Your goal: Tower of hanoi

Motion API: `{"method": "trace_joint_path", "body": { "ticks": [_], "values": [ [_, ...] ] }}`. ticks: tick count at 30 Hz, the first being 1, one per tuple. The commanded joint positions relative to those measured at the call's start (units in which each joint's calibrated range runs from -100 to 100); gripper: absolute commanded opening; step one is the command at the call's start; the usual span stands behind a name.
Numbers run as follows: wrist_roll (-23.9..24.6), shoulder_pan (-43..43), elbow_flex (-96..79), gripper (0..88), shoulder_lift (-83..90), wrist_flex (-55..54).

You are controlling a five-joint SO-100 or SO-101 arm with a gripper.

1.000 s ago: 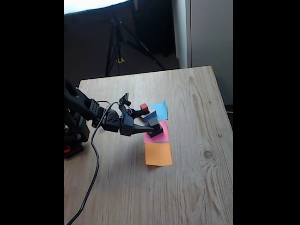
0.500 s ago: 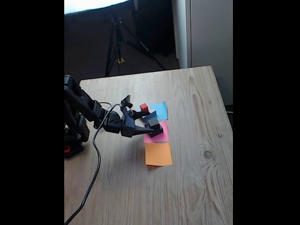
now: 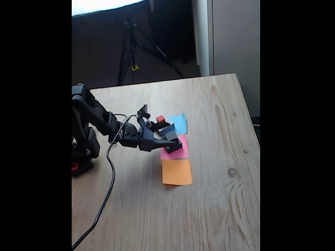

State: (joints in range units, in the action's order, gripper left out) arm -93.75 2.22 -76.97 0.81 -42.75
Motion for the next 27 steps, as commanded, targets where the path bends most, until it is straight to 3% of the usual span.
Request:
{"method": "trace_joint_path", "body": {
  "ticks": [1, 12, 27],
  "values": [
    [-1.40, -0.84, 1.78, 32.8, 0.25, -1.24],
    [-1.40, -1.09, 1.42, 23.7, 0.17, -1.16],
    [-1.40, -1.59, 1.06, 19.5, 0.17, -0.91]
  ]
}}
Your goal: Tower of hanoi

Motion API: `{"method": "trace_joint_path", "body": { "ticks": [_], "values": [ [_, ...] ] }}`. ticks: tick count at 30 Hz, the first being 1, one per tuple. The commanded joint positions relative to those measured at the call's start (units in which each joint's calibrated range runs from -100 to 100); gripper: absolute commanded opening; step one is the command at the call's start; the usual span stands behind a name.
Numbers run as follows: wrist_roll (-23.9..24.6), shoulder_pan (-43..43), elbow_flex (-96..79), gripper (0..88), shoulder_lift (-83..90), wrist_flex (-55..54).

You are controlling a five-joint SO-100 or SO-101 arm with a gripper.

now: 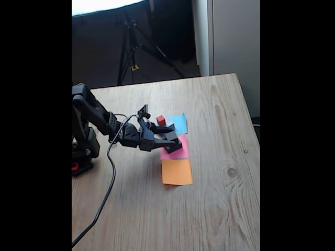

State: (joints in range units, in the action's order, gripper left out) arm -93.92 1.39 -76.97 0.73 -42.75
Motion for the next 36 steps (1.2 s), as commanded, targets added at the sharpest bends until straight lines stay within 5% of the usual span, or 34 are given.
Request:
{"method": "trace_joint_path", "body": {
  "ticks": [1, 36],
  "values": [
    [-1.39, -0.77, 0.97, 18.9, 0.26, -0.91],
    [-4.57, -1.10, 0.33, 9.5, 0.18, -0.67]
  ]
}}
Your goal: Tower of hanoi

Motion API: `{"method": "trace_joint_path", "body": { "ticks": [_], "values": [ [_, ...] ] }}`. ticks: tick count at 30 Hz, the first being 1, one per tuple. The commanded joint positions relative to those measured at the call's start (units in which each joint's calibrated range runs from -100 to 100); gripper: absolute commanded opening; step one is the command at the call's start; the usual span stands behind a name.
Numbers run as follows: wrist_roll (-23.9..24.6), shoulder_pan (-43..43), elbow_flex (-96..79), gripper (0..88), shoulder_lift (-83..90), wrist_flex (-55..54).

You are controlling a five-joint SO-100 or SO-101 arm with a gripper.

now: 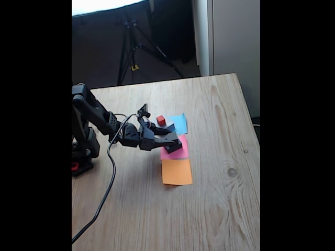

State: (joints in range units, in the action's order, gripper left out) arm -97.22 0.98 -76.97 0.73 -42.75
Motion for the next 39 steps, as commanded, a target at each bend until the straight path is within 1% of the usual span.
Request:
{"method": "trace_joint_path", "body": {
  "ticks": [1, 5, 9, 17, 24, 28, 32, 34, 36, 39],
  "values": [
    [-1.27, -0.69, 0.24, 9.4, 0.18, -0.67],
    [-1.11, -0.69, 0.33, 9.2, 0.11, -0.67],
    [0.07, -0.77, 0.33, 9.2, 1.09, 0.87],
    [3.91, -1.61, 1.42, 9.2, 7.90, 8.23],
    [6.59, -2.53, 6.60, 9.1, 13.58, 17.95],
    [10.27, -2.69, 14.51, 8.9, 16.68, 29.84],
    [12.27, -2.69, 24.78, 8.9, 20.02, 45.63],
    [12.94, -2.69, 29.97, 8.9, 22.13, 54.45],
    [12.61, -2.69, 35.88, 8.9, 24.03, 64.32],
    [15.28, -2.19, 46.78, 8.9, 25.62, 79.30]
  ]
}}
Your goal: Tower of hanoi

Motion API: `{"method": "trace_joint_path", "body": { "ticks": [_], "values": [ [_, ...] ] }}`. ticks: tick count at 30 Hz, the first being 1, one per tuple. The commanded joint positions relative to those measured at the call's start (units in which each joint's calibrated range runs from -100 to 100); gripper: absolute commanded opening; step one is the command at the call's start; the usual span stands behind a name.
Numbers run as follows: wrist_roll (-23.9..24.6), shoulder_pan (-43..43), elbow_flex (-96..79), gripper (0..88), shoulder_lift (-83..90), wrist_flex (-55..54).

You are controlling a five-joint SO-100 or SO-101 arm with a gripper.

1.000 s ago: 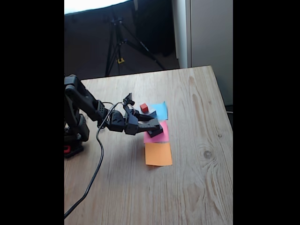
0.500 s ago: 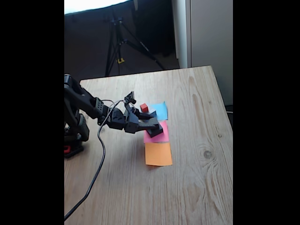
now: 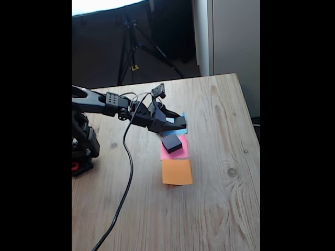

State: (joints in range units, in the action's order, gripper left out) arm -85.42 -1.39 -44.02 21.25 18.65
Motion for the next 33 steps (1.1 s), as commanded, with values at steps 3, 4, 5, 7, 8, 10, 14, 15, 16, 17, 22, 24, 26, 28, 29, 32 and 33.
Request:
{"method": "trace_joint_path", "body": {
  "ticks": [3, 4, 5, 7, 8, 10, 14, 15, 16, 17, 22, 24, 26, 28, 29, 32, 33],
  "values": [
    [4.15, 1.02, 23.57, 8.9, 6.38, 29.79],
    [3.81, 1.35, 26.84, 8.9, 6.68, 33.67],
    [3.48, 1.77, 29.93, 8.9, 6.99, 36.75],
    [2.98, 2.77, 36.39, 8.9, 7.29, 43.22],
    [2.31, 3.27, 39.48, 8.9, 7.37, 46.06],
    [2.14, 4.28, 46.12, 8.9, 7.44, 51.72],
    [-2.88, 7.45, 60.57, 9.2, 6.38, 64.91],
    [-2.88, 8.37, 64.21, 9.1, 6.08, 67.83],
    [-3.71, 9.38, 67.30, 8.9, 5.85, 70.50],
    [-5.72, 10.63, 69.93, 8.9, 5.63, 73.25],
    [-11.41, 16.56, 72.39, 8.3, 6.38, 77.30],
    [-11.57, 18.32, 71.66, 8.2, 6.46, 77.14],
    [-13.75, 20.24, 69.39, 8.2, 6.61, 76.00],
    [-12.91, 21.41, 65.84, 8.1, 6.61, 72.77],
    [-13.58, 22.08, 63.39, 8.0, 6.68, 70.90],
    [-14.58, 23.75, 53.84, 8.0, 7.37, 64.51],
    [-14.58, 24.17, 50.39, 8.0, 7.74, 62.00]
  ]
}}
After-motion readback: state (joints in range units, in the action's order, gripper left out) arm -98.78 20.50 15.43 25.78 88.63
